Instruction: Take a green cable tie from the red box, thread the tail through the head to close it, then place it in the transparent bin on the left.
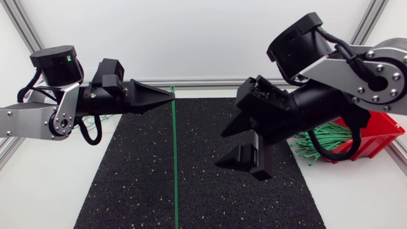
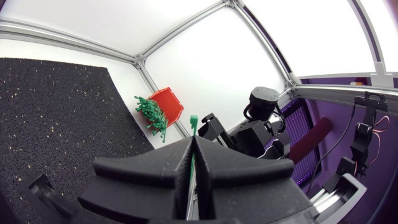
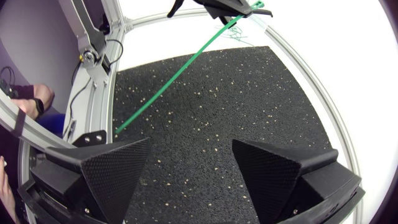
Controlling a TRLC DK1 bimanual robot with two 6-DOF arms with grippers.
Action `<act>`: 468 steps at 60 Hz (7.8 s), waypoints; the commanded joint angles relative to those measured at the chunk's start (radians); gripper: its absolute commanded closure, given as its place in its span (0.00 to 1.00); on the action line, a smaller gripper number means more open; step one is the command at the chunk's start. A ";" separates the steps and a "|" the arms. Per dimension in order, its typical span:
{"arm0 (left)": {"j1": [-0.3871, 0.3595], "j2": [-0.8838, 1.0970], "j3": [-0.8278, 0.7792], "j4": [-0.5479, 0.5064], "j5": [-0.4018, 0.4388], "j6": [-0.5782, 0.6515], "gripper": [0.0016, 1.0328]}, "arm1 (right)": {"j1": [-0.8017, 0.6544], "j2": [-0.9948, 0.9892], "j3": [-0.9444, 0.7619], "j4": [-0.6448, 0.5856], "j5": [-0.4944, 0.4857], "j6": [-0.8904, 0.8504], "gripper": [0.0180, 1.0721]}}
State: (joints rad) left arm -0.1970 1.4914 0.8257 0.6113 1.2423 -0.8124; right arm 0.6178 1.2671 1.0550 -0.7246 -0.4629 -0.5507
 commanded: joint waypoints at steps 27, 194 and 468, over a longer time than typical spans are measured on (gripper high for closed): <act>-0.001 0.081 0.044 0.033 0.023 -0.016 0.96 | 0.200 0.051 0.011 -0.053 0.274 -0.233 0.05; 0.011 0.228 0.138 0.027 0.111 -0.113 0.96 | 0.479 0.305 -0.767 1.722 0.299 -1.508 0.34; -0.140 -0.092 -0.088 0.045 -0.063 0.067 0.96 | 0.148 -0.222 -0.125 0.409 -0.290 0.489 0.95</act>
State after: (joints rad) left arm -0.3180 1.4452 0.7712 0.6479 1.1912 -0.7582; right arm 0.7700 1.0760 0.8867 -0.2848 -0.7330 -0.1467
